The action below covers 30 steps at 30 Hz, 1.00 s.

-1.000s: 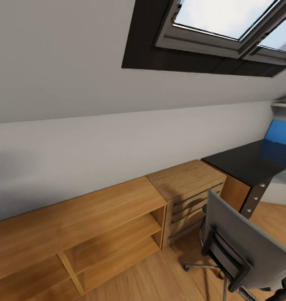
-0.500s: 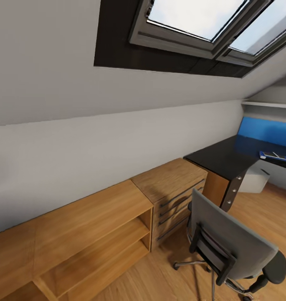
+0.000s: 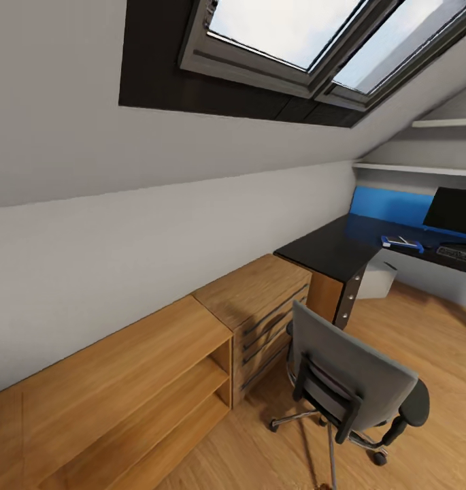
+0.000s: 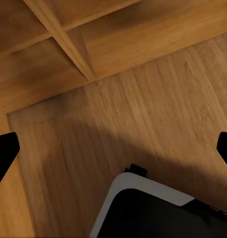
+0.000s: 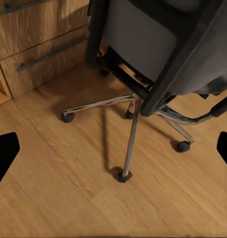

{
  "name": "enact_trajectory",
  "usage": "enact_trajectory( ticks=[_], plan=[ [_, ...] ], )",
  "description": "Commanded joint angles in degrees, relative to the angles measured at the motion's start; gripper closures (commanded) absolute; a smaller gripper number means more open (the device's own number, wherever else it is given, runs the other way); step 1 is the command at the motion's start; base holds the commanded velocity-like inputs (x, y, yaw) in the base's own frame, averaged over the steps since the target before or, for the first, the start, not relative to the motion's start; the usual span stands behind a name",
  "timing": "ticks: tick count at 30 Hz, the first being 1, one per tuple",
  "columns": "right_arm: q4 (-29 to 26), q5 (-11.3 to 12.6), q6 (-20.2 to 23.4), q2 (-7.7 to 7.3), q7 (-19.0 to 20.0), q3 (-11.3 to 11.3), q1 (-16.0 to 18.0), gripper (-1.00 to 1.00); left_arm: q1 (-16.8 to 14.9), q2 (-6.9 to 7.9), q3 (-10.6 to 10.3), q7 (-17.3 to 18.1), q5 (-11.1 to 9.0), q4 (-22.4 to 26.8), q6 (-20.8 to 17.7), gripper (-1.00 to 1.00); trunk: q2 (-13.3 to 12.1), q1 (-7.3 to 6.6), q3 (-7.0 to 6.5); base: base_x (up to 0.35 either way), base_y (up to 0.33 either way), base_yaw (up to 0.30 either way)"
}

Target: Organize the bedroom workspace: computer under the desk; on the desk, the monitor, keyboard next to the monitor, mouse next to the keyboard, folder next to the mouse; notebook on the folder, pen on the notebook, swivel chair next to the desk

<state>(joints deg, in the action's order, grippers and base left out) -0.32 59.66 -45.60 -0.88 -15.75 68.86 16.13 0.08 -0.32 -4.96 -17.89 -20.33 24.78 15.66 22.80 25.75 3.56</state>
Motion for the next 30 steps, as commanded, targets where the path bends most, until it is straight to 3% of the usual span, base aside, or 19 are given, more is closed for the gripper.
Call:
enact_trajectory(
  ticks=[1,10,30],
  plan=[
    [0.0,0.0,0.0,0.00,-0.5,0.5,0.0,-1.00,0.0,0.06,-0.5,-0.4,-0.5,0.1,0.2,-1.00,0.1,0.04,0.11,0.000,0.303,-0.296],
    [0.0,0.0,0.0,0.00,-0.5,0.5,0.0,-1.00,0.0,0.06,-0.5,-0.4,-0.5,0.1,0.1,-1.00,0.1,0.04,0.11,0.000,0.231,-0.297],
    [0.0,0.0,0.0,0.00,-0.5,0.4,0.0,-1.00,0.0,0.06,-0.5,-0.4,-0.5,0.1,0.1,-1.00,0.1,0.04,0.11,0.000,0.012,-0.297]
  ],
)
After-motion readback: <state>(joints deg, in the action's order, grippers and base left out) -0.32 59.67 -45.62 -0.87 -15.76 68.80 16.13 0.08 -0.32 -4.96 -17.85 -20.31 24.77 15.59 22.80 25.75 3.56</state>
